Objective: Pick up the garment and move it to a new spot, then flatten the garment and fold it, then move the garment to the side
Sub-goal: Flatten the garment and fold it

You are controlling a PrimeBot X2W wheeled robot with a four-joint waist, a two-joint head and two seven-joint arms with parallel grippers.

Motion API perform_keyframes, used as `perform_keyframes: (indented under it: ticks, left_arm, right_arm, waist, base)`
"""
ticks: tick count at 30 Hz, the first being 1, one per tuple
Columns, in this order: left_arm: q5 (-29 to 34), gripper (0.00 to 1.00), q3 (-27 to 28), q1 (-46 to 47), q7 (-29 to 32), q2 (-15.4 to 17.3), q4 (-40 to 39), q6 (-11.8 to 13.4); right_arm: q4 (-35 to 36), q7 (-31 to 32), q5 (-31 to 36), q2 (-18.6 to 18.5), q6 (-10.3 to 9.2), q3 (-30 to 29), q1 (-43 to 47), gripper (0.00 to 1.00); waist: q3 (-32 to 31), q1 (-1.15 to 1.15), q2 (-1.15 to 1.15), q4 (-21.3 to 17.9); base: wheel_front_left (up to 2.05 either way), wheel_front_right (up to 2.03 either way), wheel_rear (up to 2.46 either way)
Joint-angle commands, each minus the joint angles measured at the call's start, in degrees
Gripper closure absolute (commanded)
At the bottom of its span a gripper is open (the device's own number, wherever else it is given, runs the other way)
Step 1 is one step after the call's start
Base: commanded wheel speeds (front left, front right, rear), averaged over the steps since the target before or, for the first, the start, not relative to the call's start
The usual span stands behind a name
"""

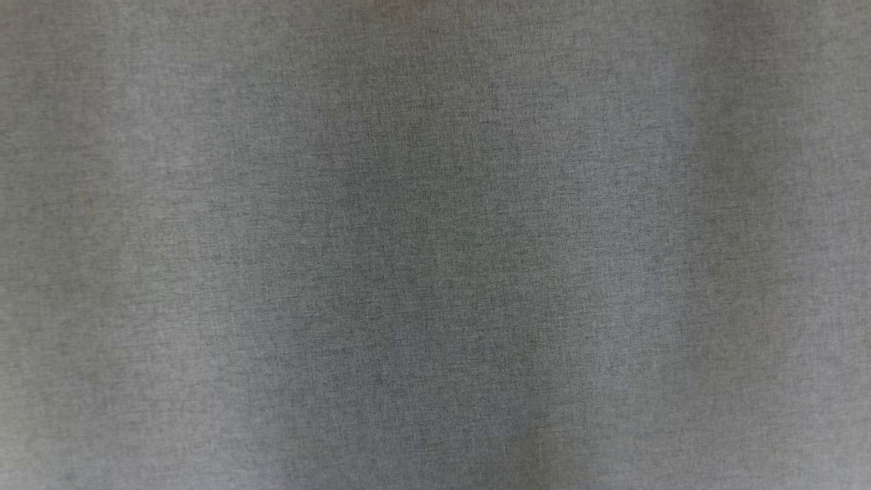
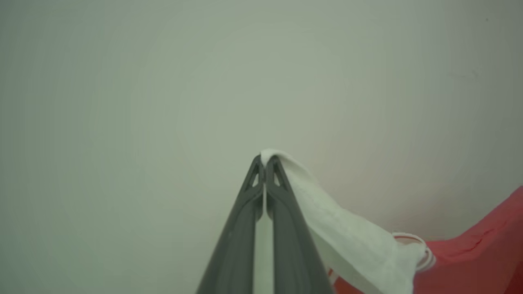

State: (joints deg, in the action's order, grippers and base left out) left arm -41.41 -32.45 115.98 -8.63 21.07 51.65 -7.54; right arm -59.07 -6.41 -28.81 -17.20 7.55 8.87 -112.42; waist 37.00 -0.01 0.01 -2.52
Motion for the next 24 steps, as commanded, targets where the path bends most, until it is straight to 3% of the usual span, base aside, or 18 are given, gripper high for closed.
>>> perform_keyframes:
  ticks: [1,7,10,18,24]
  left_arm:
    - [-2.19,1.0,0.22,-3.6,-2.0,0.57,-0.69,0.17]
    - [-7.75,1.0,0.64,-18.17,-5.64,3.17,-6.8,0.17]
    - [-10.29,1.0,4.29,-32.58,-6.51,5.05,-14.29,1.33]
    - [-8.91,1.0,12.54,-70.45,-6.63,6.16,-40.87,11.09]
    - [-8.69,1.0,14.33,-95.15,-6.64,5.1,-55.17,16.75]
  right_arm:
    - [0.79,-0.27,-1.43,-0.28,-0.13,1.99,4.2,1.0]
    - [7.06,-1.32,-9.36,-3.05,-0.13,5.88,17.67,1.0]
    - [14.46,-1.56,-15.64,-6.04,-0.13,7.34,30.03,1.0]
    - [29.93,-0.72,-24.5,-12.54,-0.13,5.33,59.24,1.0]
    - [40.9,1.17,-24.73,-12.54,-0.13,2.74,80.95,1.0]
  waist:
    - [-1.12,0.01,-0.01,0.23]
    - [-7.16,0.01,-0.01,0.16]
    - [-12.3,0.01,-0.01,0.73]
    - [-20.91,0.01,-0.01,1.59]
    - [-24.76,0.01,-0.01,1.9]
  base:
    - [0.0,0.0,0.0]
    - [0.0,0.0,0.0]
    - [0.0,0.0,0.0]
    - [0.0,0.0,0.0]
    - [0.0,0.0,0.0]
